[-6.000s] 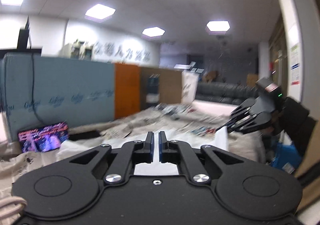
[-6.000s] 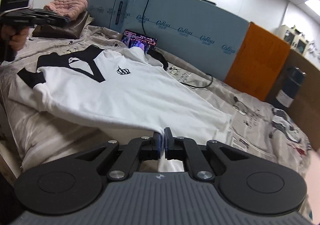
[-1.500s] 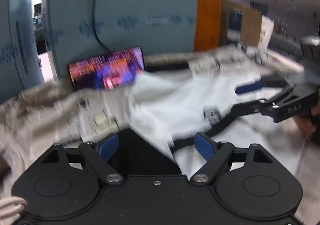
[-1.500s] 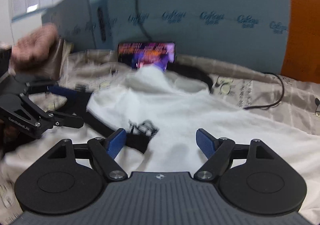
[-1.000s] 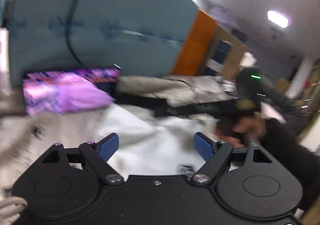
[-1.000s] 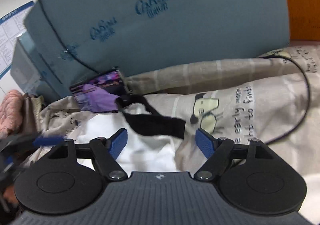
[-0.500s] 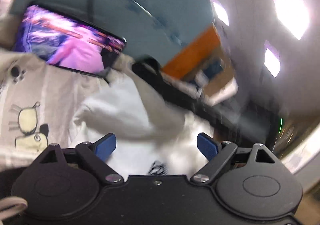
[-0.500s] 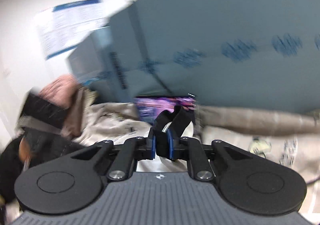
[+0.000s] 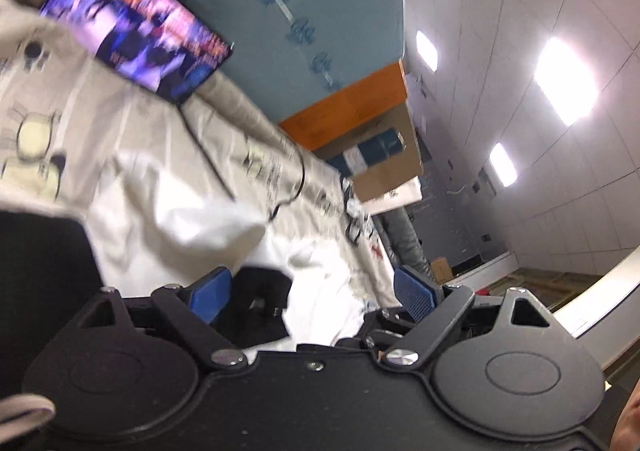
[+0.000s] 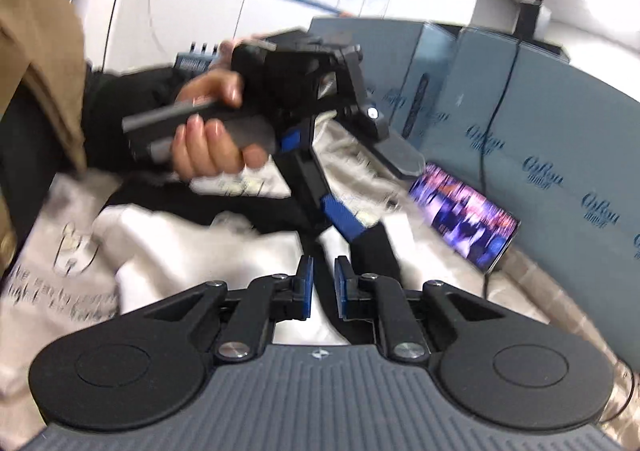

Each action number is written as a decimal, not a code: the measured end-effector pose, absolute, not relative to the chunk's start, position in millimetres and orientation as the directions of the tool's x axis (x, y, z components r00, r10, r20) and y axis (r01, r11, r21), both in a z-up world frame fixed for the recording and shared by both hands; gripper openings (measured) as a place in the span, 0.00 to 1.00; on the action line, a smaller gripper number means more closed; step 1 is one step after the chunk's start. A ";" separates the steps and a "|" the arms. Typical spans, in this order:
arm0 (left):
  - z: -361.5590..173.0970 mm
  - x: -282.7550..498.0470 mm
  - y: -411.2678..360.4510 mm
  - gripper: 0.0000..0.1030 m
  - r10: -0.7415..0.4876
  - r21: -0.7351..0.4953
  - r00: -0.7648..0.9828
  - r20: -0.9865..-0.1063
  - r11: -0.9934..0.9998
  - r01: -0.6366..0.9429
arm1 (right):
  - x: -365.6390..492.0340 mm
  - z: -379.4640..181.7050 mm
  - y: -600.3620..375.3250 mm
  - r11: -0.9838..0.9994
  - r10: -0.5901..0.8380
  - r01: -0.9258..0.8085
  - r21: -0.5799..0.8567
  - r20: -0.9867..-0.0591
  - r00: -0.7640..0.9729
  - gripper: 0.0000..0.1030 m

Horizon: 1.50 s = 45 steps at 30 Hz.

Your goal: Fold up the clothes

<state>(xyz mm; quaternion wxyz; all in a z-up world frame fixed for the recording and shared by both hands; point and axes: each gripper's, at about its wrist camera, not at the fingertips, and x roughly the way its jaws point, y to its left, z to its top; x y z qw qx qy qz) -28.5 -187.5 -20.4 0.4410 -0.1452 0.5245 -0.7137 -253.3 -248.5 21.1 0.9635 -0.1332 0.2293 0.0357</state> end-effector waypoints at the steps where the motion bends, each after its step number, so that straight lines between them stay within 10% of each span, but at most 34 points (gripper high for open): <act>1: -22.2 -30.7 -185.0 0.86 -0.779 -0.879 -0.573 -0.255 -0.060 0.473 | -254.3 20.5 -248.2 0.964 0.012 -0.132 -0.232 -0.457 0.890 0.10; 10: -15.5 -21.4 -174.5 0.86 -0.803 -0.861 -0.535 -0.261 -0.057 0.505 | -262.2 21.3 -246.5 0.977 0.027 -0.121 -0.178 -0.455 0.890 0.13; 14: 13.7 -24.3 -159.4 0.86 -0.870 -0.640 -0.372 -0.324 -0.088 0.764 | -270.9 32.0 -272.8 0.993 -0.089 0.053 -0.104 -0.377 0.922 0.62; 24: 14.9 -96.4 -174.6 0.82 -0.869 0.015 -0.087 -0.487 -0.108 0.994 | -225.4 11.9 -292.2 0.976 -0.194 0.218 -0.018 -0.527 0.828 0.43; 30: 7.4 -93.3 -202.4 0.12 -0.835 -0.014 -0.079 -0.544 -0.086 0.996 | -223.5 6.6 -301.9 0.944 -0.264 0.329 0.021 -0.547 0.795 0.11; 38: 46.1 -100.2 -166.6 0.10 -0.873 -0.191 -0.197 -0.447 -0.122 0.974 | -266.2 50.8 -283.3 0.921 -0.349 0.388 0.021 -0.394 0.850 0.04; 45: 22.8 -122.5 -133.8 0.10 -0.804 -0.256 -0.212 -0.556 -0.077 0.964 | -297.1 33.7 -241.5 0.924 -0.293 0.372 0.086 -0.466 0.835 0.04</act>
